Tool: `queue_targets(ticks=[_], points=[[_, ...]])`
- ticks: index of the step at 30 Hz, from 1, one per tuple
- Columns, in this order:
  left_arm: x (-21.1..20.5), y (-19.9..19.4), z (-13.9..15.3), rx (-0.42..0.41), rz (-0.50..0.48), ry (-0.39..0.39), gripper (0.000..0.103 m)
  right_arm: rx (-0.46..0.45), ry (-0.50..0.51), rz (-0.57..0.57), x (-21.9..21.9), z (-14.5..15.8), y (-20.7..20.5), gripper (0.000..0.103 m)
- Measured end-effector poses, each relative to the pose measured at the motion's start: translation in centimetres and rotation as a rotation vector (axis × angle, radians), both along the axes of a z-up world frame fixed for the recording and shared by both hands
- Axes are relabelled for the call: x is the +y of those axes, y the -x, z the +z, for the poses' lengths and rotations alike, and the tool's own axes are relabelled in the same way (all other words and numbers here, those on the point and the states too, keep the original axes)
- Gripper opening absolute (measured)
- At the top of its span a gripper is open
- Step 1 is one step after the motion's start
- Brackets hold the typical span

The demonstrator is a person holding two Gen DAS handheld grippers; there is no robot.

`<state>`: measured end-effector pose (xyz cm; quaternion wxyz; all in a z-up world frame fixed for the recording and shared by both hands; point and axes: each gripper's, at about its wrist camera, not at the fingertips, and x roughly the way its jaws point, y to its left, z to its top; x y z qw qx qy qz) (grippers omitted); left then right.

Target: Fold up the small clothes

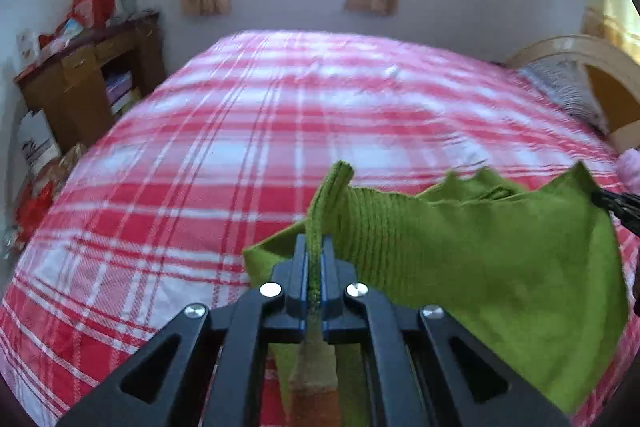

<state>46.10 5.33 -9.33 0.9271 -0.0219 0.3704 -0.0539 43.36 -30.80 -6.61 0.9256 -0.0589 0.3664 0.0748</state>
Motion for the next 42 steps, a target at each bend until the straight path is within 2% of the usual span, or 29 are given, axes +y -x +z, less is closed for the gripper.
queue_targets(ticks=[1,3,4,5,6,7,8,9,10,12,14,16,17,20,22,24,26,33,38,42], points=[[0.0,-0.5,-0.8,0.019,0.010,-0.002,0.005,0.020,0.001,-0.014,-0.1,-0.8,-0.5,0.007],[-0.2,-1.5,-2.4,0.090,0.051,-0.037,0.014,0.117,0.003,-0.025,-0.1,-3.2,-1.9,0.009],[0.0,-1.7,-2.7,0.111,0.061,-0.031,0.014,0.139,0.024,-0.035,0.0,-4.0,-2.2,0.010],[0.3,-1.4,-2.6,0.110,0.067,-0.011,0.014,0.115,0.043,-0.039,0.2,-4.0,-2.0,0.021],[0.8,-1.0,-2.0,0.083,0.085,0.014,0.018,0.100,0.068,-0.054,0.4,-3.6,-1.8,0.039],[1.1,-0.6,-1.6,0.065,0.101,0.017,0.026,0.094,0.085,-0.064,0.6,-3.2,-1.6,0.047],[1.4,-0.1,-1.1,0.052,0.116,0.018,0.046,0.072,0.105,-0.072,1.0,-2.4,-1.2,0.052],[1.9,0.8,-0.5,0.033,0.134,0.025,0.062,0.049,0.109,-0.064,1.2,-1.7,-0.9,0.052],[2.2,1.6,-0.2,0.011,0.136,0.039,0.064,0.027,0.102,-0.035,2.0,-0.6,-0.4,0.052],[2.6,2.7,0.1,-0.004,0.125,0.037,0.065,0.037,0.047,0.044,3.6,0.4,0.1,0.052],[2.5,4.1,-0.4,0.018,0.111,0.026,0.065,0.109,-0.031,0.153,6.0,0.4,0.1,0.051],[2.2,5.0,-1.0,0.042,0.096,0.022,0.068,0.176,-0.070,0.225,8.5,-0.3,0.0,0.042],[2.0,5.4,-1.6,0.062,0.085,0.019,0.073,0.227,-0.070,0.259,10.2,-1.4,-0.3,0.036],[1.4,6.0,-3.1,0.083,0.078,-0.042,0.075,0.297,-0.009,0.218,12.3,-4.3,-1.8,0.036],[2.1,6.3,-3.3,0.082,0.089,0.002,0.077,0.263,-0.013,0.169,12.4,-4.9,-3.1,0.034],[3.0,6.3,-3.1,0.080,0.117,0.047,0.084,0.230,-0.030,0.111,11.9,-4.9,-4.5,0.034],[3.9,6.2,-3.6,0.087,0.144,0.094,0.088,0.210,-0.024,0.088,12.0,-5.2,-5.6,0.034],[3.8,6.9,-3.9,0.066,0.155,0.102,0.091,0.174,0.049,0.060,13.4,-4.9,-7.5,0.034],[3.6,6.5,-4.2,0.091,0.164,0.072,0.095,0.083,0.046,0.045,12.9,-2.2,-4.8,0.037],[4.2,6.8,-4.1,0.078,0.163,0.111,0.095,0.035,0.018,0.142,14.0,-0.4,-0.1,0.049]])
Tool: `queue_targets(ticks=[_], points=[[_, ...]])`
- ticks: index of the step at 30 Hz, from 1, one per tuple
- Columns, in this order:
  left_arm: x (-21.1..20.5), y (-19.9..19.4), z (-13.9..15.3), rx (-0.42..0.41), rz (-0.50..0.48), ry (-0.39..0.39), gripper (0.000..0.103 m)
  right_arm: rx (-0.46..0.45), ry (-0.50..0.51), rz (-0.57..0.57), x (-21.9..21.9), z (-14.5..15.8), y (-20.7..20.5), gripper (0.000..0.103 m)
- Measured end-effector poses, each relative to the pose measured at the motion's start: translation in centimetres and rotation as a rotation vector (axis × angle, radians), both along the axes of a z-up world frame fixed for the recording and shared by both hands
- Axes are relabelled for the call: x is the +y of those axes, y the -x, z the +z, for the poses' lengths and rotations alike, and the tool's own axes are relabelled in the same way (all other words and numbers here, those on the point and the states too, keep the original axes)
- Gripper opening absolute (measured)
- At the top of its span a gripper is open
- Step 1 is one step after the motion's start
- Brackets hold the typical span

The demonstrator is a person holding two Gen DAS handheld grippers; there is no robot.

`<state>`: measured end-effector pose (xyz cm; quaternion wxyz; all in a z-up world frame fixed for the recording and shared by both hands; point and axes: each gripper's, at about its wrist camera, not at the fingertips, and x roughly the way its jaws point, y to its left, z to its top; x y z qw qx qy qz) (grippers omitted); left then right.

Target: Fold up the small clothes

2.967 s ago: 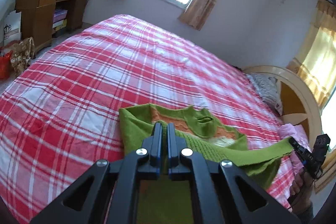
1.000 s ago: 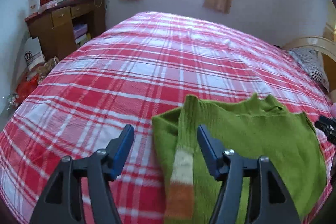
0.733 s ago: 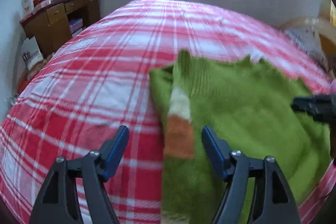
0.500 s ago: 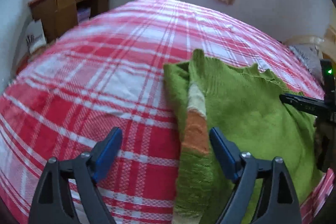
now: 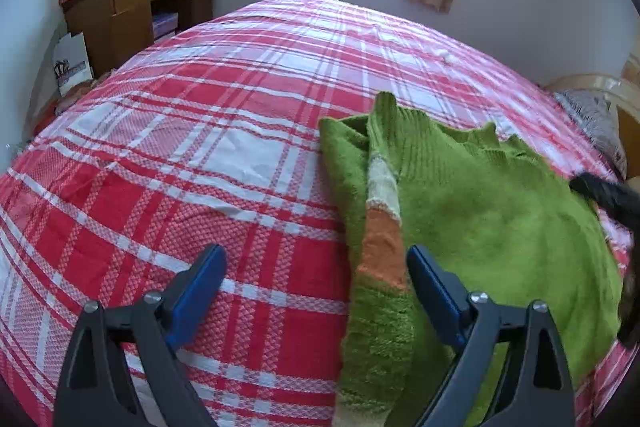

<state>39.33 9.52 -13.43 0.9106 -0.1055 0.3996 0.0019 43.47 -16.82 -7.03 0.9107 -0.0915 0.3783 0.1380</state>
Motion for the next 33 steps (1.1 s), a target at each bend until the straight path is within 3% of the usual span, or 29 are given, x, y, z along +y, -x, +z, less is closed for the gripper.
queue_targets(ticks=[5,8,10,15,17,19,21,23,27,29,33], points=[[0.0,0.1,0.1,-0.001,0.008,-0.006,0.095,0.002,0.039,0.145,3.5,-1.0,6.0,0.053],[0.0,0.2,0.1,0.000,0.014,-0.019,0.096,0.040,0.092,0.155,4.7,-3.3,7.9,0.053],[0.0,0.6,0.2,-0.004,0.028,-0.031,0.100,0.055,0.061,0.135,4.4,-4.0,8.8,0.053],[0.4,0.6,0.1,-0.006,0.036,-0.010,0.103,0.132,-0.153,0.076,2.6,-3.2,6.3,0.053],[0.3,0.6,0.0,-0.005,0.036,-0.023,0.103,0.148,-0.193,0.029,2.2,-2.8,4.1,0.053],[0.1,0.5,0.0,-0.002,0.035,-0.032,0.103,0.175,-0.169,0.004,2.6,-3.2,2.3,0.053],[0.0,0.4,-0.1,0.000,0.035,-0.041,0.103,0.211,-0.081,-0.036,3.1,-4.5,-0.1,0.053],[0.1,0.4,-0.1,-0.001,0.034,-0.036,0.103,0.176,0.005,-0.047,3.7,-4.8,-1.7,0.054],[0.1,0.3,-0.1,0.001,0.032,-0.021,0.103,0.173,0.009,-0.100,3.7,-5.0,-5.0,0.054],[0.1,0.4,-0.1,-0.001,0.032,-0.021,0.103,0.151,0.014,-0.114,4.2,-4.6,-4.7,0.054],[0.2,0.4,-0.1,-0.002,0.032,-0.015,0.103,0.075,-0.043,-0.044,5.1,-2.8,-0.3,0.056]])
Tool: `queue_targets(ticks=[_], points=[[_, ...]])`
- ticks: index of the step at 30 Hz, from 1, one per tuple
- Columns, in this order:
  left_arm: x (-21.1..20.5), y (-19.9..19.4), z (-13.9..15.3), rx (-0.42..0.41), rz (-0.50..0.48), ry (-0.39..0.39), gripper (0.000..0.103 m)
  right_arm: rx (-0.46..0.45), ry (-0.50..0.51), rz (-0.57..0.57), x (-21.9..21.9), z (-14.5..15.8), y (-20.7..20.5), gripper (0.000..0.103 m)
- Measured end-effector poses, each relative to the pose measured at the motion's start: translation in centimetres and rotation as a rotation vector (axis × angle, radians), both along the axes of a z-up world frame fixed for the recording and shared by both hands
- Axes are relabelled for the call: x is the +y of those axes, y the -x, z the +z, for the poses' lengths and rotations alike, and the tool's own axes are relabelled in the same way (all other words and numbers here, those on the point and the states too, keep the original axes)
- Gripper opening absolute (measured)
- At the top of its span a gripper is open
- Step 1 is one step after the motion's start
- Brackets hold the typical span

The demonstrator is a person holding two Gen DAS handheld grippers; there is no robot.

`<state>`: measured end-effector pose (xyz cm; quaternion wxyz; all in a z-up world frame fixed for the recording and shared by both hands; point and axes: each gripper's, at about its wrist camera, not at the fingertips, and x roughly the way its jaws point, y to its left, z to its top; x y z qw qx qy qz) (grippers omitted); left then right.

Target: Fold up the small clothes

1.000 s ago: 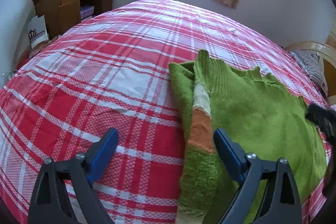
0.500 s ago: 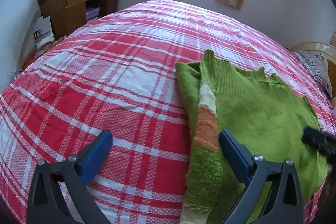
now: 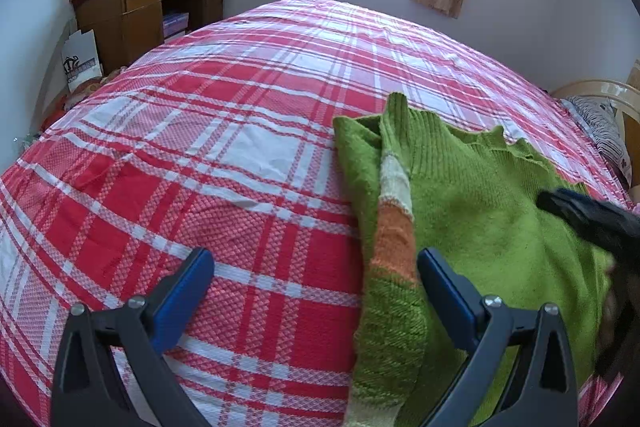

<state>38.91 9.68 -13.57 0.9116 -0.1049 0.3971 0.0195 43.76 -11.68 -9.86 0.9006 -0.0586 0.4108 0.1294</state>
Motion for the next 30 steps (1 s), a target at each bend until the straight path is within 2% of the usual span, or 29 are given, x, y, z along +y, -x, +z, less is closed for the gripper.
queue_targets(ticks=[2,5,7,10,13,25,30], points=[[0.0,0.0,0.0,0.003,-0.001,-0.001,0.103,-0.028,-0.020,0.068,1.1,0.7,3.5,0.056],[-0.1,-0.1,0.0,0.008,-0.002,-0.012,0.103,-0.090,0.008,0.190,3.3,1.4,9.0,0.056],[-0.1,-0.1,0.0,0.011,-0.003,-0.013,0.103,-0.133,0.053,0.276,5.0,1.1,12.6,0.056],[-0.2,-0.2,0.0,0.017,-0.006,-0.021,0.103,-0.161,0.135,0.346,7.1,0.1,16.1,0.056],[-0.2,-0.4,-0.1,0.026,-0.016,-0.022,0.103,-0.176,0.163,0.369,8.2,-0.8,17.8,0.056],[-0.1,-2.5,0.1,0.070,-0.108,-0.050,0.103,-0.206,0.289,0.437,13.1,-2.9,19.1,0.056],[0.7,-3.4,0.3,0.050,-0.128,0.011,0.103,-0.227,0.339,0.447,14.6,-3.4,19.2,0.056]])
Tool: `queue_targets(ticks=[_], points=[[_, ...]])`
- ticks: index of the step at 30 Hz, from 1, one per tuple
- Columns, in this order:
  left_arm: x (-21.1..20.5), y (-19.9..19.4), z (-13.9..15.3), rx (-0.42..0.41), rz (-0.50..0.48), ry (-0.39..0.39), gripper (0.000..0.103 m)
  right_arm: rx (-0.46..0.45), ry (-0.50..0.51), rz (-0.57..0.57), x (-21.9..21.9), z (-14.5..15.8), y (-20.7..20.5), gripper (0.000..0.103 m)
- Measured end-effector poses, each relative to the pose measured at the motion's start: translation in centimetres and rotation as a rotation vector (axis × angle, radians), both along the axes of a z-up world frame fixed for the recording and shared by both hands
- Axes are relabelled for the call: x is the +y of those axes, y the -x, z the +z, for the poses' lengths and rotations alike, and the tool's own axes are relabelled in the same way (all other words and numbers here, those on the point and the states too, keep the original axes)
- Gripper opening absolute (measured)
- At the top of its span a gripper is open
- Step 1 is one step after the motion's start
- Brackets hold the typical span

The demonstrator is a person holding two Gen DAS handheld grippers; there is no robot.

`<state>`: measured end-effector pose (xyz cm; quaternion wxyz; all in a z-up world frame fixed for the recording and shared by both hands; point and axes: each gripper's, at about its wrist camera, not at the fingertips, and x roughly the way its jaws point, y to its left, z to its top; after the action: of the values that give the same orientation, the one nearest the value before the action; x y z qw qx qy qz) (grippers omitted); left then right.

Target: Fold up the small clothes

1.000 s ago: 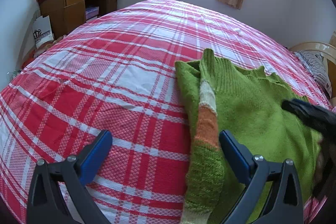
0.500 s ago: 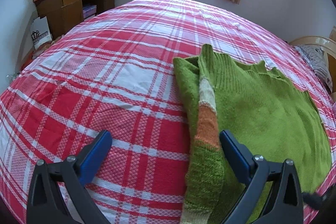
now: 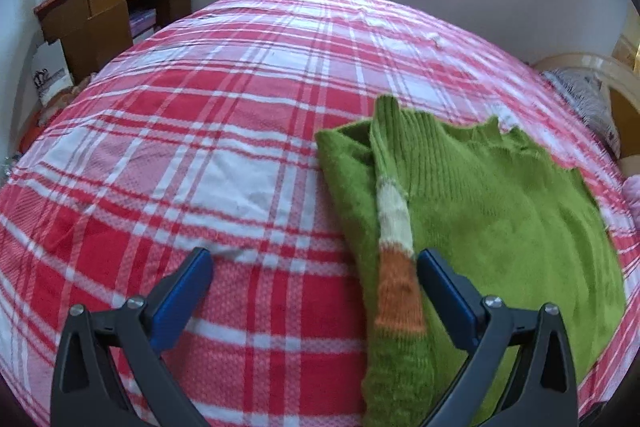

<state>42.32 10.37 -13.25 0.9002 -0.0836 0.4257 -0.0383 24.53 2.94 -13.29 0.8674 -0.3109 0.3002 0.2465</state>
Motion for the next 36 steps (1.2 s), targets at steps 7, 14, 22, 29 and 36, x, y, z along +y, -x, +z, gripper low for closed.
queue_targets(ticks=[7,14,22,29,36], points=[[0.5,-1.3,0.4,-0.031,-0.040,0.084,0.099,-0.007,0.012,-0.015,1.1,-0.1,-1.3,0.056],[-0.6,-3.2,0.3,-0.023,-0.102,0.096,0.080,-0.025,0.050,-0.046,2.7,-0.3,-1.8,0.056],[-1.2,-4.4,0.0,0.002,-0.125,0.096,0.063,-0.006,0.040,-0.056,3.3,-0.4,-3.1,0.055],[0.1,-4.5,-0.1,0.002,-0.124,0.193,0.022,0.042,-0.008,-0.031,2.5,-0.3,-4.2,0.036],[0.1,-4.4,0.3,0.022,-0.125,0.248,0.012,0.045,-0.039,-0.016,1.9,-0.1,-4.0,0.012]])
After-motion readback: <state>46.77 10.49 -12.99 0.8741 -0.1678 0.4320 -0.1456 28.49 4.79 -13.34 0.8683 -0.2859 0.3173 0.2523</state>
